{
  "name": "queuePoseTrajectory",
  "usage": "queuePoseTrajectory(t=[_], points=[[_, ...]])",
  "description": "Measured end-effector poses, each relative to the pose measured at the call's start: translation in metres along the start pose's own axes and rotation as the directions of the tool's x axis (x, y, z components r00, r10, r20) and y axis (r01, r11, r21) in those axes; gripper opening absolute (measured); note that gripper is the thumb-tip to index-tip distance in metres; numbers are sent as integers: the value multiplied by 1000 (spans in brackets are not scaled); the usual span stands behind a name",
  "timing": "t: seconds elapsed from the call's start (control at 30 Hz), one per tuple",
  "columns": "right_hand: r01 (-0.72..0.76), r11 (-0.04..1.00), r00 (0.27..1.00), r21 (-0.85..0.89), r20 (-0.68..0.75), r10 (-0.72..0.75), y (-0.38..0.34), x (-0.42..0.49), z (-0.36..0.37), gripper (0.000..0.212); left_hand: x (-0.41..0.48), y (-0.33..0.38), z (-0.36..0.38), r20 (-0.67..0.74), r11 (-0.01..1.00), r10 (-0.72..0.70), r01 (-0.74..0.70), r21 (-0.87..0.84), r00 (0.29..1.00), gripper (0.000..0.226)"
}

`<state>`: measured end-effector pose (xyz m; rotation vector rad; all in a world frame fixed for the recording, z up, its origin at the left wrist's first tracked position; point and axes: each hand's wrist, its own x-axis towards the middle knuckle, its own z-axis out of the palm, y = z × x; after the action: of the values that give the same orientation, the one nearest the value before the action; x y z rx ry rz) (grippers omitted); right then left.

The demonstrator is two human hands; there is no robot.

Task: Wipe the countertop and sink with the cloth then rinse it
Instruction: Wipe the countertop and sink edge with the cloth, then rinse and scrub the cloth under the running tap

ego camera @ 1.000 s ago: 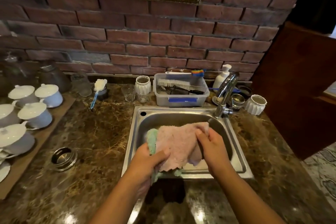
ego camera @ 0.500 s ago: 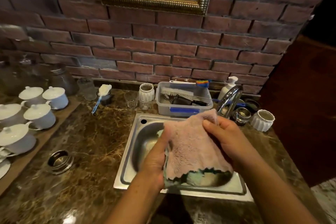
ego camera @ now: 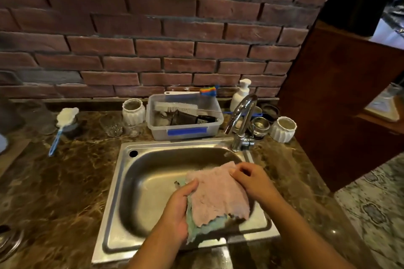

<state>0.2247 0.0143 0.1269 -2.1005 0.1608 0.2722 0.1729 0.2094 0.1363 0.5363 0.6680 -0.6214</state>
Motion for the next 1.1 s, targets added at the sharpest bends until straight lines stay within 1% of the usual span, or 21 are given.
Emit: queuePoseTrajectory(t=[0.07,0.13,0.17,0.23,0.3,0.33,0.43,0.5,0.57,0.67,0.77,0.83,0.9,1.0,1.1], points=[[-82,989,996,125,-20,85,20,21,-16,19,15,0,8,-54,999,3,-1,34,999,40],[-132,968,981,215,-113,159,39,49,-34,19,31,2,13,-96,998,23,-17,61,995,40],[-130,964,972,232,-163,170,48,64,-42,19,38,3,16,-109,997,38,-31,66,993,40],[-105,970,957,221,-242,159,63,99,-56,16,51,7,19,-143,994,76,-63,92,987,36],[-110,980,942,165,-297,156,76,134,-65,11,61,11,23,-153,990,99,-83,110,983,34],[-118,982,938,145,-308,158,81,150,-68,11,65,13,28,-165,988,108,-87,127,980,33],[-121,980,926,157,-339,169,86,189,-66,16,81,19,32,-226,979,136,-96,179,965,30],[-84,983,929,161,-345,136,89,210,-59,20,90,24,32,-247,984,119,-82,155,962,35],[-79,979,928,191,-345,142,94,227,-47,28,101,27,26,-280,992,68,-35,119,957,38],[-34,968,919,250,-372,128,106,245,-31,40,115,32,18,-284,998,-5,25,65,959,40],[-33,981,906,189,-409,109,118,259,-24,49,130,37,13,-299,999,1,13,46,954,47],[-17,981,899,191,-427,99,119,261,-22,50,139,39,13,-327,998,35,-15,63,944,53],[-2,981,890,192,-448,89,117,263,-21,48,146,42,18,-318,995,72,-44,92,945,49],[-47,977,869,209,-474,143,111,267,-20,47,150,42,21,-284,994,81,-56,98,955,43],[-79,977,847,200,-503,171,109,269,-17,53,150,40,21,-283,992,83,-53,113,956,46]])
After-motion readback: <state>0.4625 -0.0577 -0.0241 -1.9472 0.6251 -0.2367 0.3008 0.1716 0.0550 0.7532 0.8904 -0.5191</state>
